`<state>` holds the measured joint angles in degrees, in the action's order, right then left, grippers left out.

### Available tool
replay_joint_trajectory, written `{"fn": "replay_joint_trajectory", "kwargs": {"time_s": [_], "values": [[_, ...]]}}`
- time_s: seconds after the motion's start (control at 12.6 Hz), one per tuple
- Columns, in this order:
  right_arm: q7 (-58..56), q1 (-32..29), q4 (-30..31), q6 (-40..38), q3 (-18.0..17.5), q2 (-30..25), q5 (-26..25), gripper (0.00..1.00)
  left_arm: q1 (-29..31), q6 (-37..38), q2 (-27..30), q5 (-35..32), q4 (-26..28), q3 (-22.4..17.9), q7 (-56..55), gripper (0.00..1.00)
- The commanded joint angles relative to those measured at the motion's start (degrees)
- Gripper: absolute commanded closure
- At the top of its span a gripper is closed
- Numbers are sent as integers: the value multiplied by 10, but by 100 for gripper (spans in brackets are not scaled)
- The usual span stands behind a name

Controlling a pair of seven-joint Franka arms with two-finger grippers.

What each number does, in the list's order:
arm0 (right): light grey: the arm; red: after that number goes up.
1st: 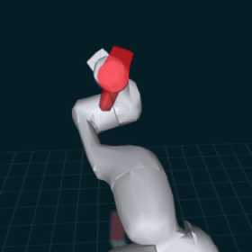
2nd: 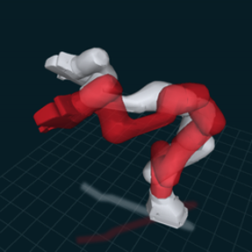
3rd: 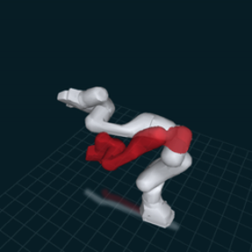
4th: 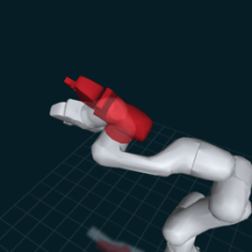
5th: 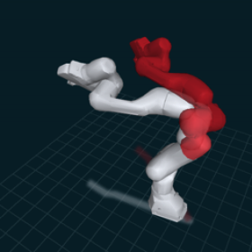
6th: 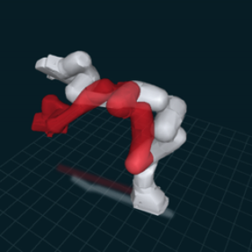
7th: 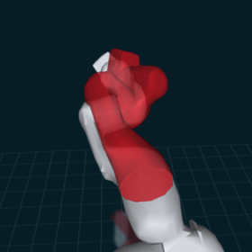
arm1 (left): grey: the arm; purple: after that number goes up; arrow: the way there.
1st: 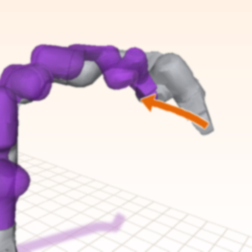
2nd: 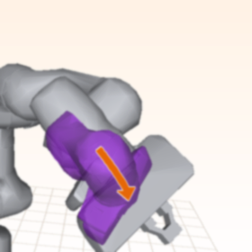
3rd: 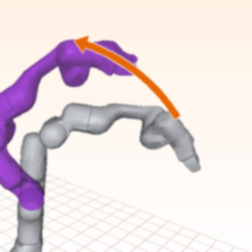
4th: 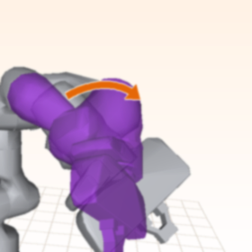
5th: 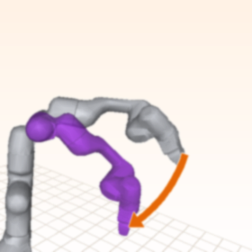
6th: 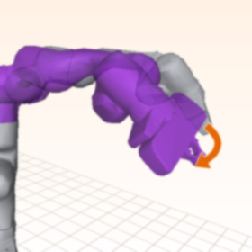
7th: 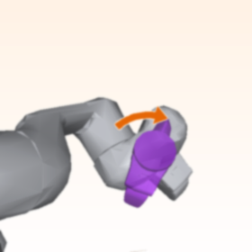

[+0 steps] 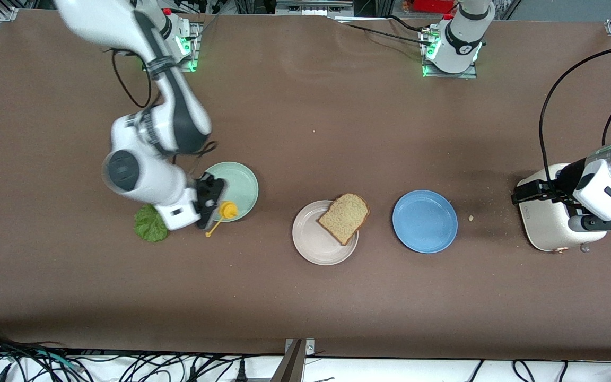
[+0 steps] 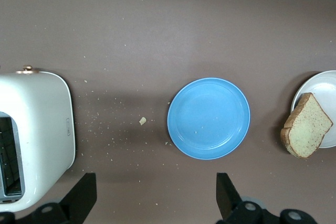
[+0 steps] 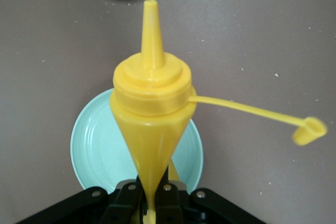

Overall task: Make sandwich in beige plate with both arms
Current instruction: 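Carry the bottle with the right gripper over the bread on the beige plate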

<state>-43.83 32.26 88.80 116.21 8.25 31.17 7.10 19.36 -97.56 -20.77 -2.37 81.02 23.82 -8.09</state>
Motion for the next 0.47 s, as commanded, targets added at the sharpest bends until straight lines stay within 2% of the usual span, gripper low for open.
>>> {"fn": "replay_joint_trajectory", "kwargs": {"time_s": [0.0,0.24,0.4], "values": [[119,75,-18,-6,18,20,-114,100,4,9,2,-15,-2,3,11,0],[203,139,-30,-40,19,38,-225,100,6,9,2,-15,-1,3,22,0],[205,166,-93,-94,23,71,-247,100,7,9,2,-14,-1,2,28,0]]}}
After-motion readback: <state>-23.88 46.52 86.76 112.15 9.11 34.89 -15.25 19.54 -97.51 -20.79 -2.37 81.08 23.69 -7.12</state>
